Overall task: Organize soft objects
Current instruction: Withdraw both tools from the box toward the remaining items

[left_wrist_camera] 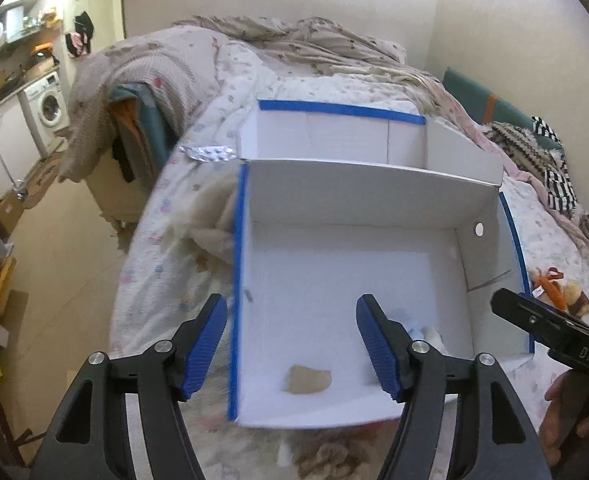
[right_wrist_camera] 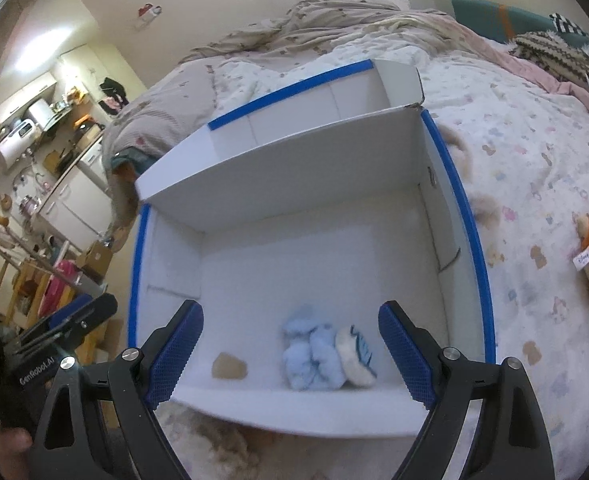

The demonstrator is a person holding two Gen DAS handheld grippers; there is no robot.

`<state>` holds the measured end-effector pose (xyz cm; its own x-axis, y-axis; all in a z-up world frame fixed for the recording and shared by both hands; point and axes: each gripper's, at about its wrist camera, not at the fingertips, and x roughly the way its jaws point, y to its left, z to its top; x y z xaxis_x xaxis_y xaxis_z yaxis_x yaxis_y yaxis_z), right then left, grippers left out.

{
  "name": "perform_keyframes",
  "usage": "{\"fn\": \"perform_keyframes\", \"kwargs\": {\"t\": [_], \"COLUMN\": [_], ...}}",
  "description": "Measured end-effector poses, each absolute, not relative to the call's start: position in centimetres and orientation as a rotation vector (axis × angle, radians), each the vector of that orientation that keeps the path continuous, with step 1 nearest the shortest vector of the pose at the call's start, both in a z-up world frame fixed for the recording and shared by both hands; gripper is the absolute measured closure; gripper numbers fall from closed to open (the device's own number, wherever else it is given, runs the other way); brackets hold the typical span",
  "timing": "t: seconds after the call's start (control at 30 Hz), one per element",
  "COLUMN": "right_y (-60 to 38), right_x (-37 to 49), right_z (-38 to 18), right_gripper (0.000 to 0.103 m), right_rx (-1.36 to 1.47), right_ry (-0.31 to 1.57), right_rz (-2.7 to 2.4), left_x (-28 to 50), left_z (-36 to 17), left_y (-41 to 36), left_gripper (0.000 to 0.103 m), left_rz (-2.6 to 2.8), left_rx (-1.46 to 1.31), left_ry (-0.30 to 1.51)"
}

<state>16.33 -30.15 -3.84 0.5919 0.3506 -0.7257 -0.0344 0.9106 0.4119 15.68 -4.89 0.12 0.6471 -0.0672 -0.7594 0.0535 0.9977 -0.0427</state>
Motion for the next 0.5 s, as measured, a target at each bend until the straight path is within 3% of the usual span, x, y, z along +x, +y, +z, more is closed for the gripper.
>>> {"fn": "perform_keyframes", "kwargs": {"t": [0.5], "right_y": [-29.2], "right_x": [9.8], "right_z": [-5.5], "right_gripper": [0.008], "right_rx": [0.443], "right_ry": [0.952], "right_rz": [0.225], "left_x": [8.9], "left_z": [-3.0], "left_y": [-0.5], "left_gripper": [0.035], "left_rz": [0.024], "left_rx": [-0.057], "left_ry": [0.937]}}
